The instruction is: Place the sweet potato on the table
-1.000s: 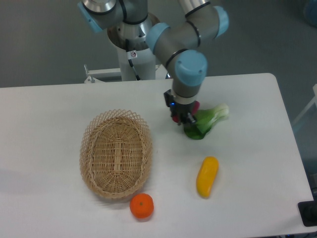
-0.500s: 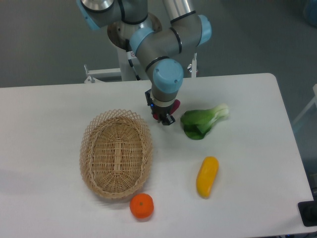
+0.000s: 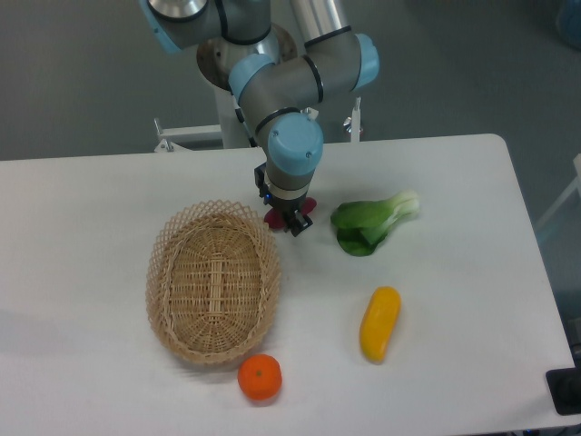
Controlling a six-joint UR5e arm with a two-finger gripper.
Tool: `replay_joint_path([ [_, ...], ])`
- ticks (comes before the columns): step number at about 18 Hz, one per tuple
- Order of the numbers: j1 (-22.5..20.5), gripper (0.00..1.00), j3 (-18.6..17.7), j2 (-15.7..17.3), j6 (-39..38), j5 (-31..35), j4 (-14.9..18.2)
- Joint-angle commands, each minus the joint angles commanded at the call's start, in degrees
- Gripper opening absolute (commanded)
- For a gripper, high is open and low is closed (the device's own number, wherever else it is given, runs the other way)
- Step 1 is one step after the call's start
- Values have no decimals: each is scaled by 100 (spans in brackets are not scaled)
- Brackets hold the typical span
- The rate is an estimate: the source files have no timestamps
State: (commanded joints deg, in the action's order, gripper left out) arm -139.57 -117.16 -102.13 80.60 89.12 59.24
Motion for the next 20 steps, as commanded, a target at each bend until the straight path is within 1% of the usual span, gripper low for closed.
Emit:
replay_joint_path([
  [3, -17, 100, 210, 0, -9, 9, 9],
  [8, -131, 100, 878, -44, 9, 53, -17],
  [10, -272, 100, 1054, -105, 70, 61, -175],
  [12, -421, 100, 1247, -184, 88, 53, -246],
  [14, -509, 100, 1519, -359, 97, 61, -220],
  [18, -869, 100, 2178, -746, 114, 62, -123],
  [20, -984, 100, 2416, -913, 123, 61, -123],
])
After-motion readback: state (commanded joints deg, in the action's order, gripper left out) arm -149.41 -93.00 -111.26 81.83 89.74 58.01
